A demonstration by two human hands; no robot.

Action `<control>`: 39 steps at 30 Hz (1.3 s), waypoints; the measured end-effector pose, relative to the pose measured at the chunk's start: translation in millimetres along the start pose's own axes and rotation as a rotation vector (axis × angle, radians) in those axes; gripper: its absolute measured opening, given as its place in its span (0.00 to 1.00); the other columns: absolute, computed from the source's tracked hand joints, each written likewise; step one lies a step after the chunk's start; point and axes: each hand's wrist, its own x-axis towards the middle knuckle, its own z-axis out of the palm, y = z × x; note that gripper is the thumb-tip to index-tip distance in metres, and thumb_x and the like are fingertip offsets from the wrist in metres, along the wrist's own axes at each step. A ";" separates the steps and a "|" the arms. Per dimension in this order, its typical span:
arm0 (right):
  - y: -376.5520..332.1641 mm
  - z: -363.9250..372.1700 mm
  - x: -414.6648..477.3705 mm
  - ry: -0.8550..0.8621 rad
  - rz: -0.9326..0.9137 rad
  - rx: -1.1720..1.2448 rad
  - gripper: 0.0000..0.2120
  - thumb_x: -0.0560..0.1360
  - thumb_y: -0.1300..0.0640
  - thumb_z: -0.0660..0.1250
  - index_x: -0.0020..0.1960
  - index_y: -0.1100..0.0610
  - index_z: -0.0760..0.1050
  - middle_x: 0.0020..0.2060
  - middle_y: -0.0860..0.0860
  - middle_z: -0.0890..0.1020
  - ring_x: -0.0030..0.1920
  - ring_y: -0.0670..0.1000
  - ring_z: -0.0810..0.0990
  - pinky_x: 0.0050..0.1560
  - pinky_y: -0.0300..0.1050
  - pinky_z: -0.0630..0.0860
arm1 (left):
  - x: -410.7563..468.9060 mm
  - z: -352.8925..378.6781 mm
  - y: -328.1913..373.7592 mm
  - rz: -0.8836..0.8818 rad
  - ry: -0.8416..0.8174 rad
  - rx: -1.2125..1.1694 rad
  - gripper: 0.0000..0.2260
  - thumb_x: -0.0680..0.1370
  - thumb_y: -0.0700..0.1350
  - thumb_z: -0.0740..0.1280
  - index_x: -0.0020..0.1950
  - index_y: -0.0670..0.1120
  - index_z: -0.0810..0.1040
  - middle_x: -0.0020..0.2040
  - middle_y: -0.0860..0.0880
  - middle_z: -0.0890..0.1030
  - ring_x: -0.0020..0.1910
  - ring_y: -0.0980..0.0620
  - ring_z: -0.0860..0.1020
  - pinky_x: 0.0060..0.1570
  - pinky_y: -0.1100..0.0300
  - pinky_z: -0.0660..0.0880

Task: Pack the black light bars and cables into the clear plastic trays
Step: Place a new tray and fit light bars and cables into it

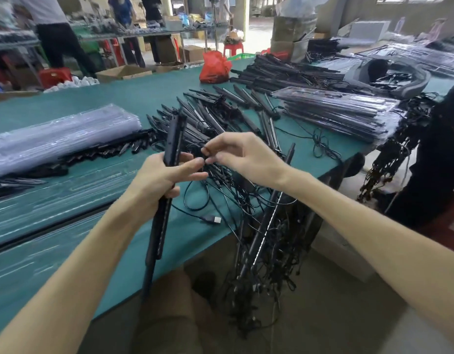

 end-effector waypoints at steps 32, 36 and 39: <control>90.4 -65.5 -63.9 0.409 0.354 -0.865 0.10 0.84 0.53 0.60 0.51 0.60 0.74 0.39 0.56 0.80 0.40 0.61 0.79 0.42 0.54 0.77 | 3.7 -15.3 17.9 0.021 0.175 -0.521 0.10 0.81 0.36 0.64 0.63 0.39 0.75 0.56 0.46 0.85 0.59 0.46 0.83 0.19 0.69 0.61; 94.4 -65.3 -44.7 0.475 0.402 -0.742 0.10 0.84 0.56 0.59 0.54 0.60 0.76 0.38 0.55 0.82 0.38 0.58 0.80 0.43 0.54 0.79 | 5.1 -7.6 13.7 -0.010 0.162 -0.514 0.07 0.81 0.36 0.65 0.58 0.39 0.77 0.55 0.46 0.85 0.58 0.46 0.84 0.18 0.69 0.61; 95.4 -67.0 -26.3 0.527 0.454 -0.595 0.10 0.83 0.58 0.61 0.54 0.61 0.79 0.44 0.57 0.84 0.43 0.59 0.83 0.49 0.54 0.80 | 6.2 -7.2 10.5 -0.021 0.163 -0.505 0.07 0.81 0.36 0.65 0.58 0.39 0.78 0.55 0.46 0.85 0.58 0.46 0.84 0.18 0.69 0.61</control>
